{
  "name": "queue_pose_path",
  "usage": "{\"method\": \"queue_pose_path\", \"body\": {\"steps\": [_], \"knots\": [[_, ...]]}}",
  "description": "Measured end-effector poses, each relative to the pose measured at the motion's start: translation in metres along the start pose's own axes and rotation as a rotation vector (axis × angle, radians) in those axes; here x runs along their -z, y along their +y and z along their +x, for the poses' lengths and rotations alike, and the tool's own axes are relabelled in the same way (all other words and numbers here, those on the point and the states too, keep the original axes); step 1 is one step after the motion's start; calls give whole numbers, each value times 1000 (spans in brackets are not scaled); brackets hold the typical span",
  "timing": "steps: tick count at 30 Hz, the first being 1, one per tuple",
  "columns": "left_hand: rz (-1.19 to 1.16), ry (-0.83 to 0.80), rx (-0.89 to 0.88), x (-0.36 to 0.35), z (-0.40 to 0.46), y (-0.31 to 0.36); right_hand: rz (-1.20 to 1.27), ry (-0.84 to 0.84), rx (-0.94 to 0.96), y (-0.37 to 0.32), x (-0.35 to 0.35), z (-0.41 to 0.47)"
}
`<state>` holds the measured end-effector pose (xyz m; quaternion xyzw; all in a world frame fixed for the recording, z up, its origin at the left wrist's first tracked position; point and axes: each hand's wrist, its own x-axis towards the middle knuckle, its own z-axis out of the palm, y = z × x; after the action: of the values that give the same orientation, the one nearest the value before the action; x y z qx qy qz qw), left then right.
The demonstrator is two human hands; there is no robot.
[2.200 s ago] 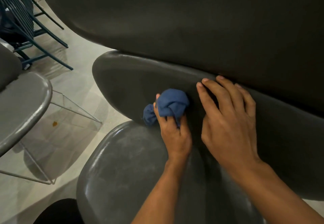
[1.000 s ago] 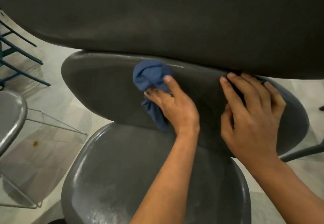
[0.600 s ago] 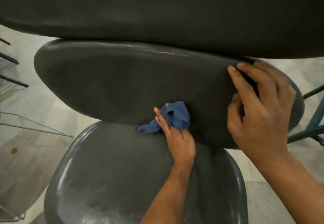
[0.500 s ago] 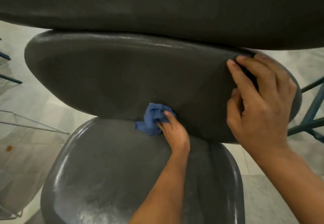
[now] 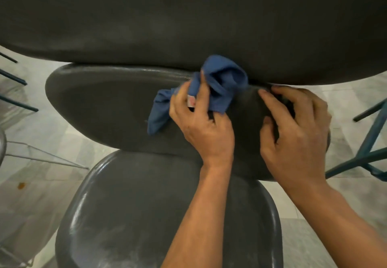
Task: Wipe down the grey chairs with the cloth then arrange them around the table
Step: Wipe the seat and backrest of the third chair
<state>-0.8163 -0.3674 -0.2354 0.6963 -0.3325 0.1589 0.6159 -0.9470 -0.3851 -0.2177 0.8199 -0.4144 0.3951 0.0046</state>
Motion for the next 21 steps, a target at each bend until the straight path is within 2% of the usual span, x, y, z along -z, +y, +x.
{"method": "queue_pose_path", "body": {"steps": [3, 5, 6, 9, 10, 11, 14, 16, 17, 19, 21], "knots": [[78, -160, -140, 11, -20, 11, 8, -9, 4, 1, 1, 1], [87, -212, -148, 19, -18, -4, 18, -16, 4, 1, 3, 0], [79, -196, -87, 21, -12, -16, 28, -21, 0, 1, 3, -1], [-36, -40, 319, 19, 14, -47, 56, -33, -23, -1, 4, -1], [-51, -13, 402, 16, 15, -44, 65, -34, -33, -3, 5, -1], [-37, -30, 382, 11, 11, -34, 74, -34, -41, -3, 5, -2], [25, -238, -36, -1, -32, 4, 131, -22, -46, -2, 7, 0], [37, -369, -200, 3, -52, 16, 221, -16, -70, 4, 12, 0], [57, -389, -217, 7, -50, 10, 247, -25, -81, 6, 15, -1], [78, -340, -115, 13, -34, -11, 238, -62, -99, 10, 22, -5], [12, -132, 109, 17, -16, -30, 228, -80, -134, 12, 29, -10]]}}
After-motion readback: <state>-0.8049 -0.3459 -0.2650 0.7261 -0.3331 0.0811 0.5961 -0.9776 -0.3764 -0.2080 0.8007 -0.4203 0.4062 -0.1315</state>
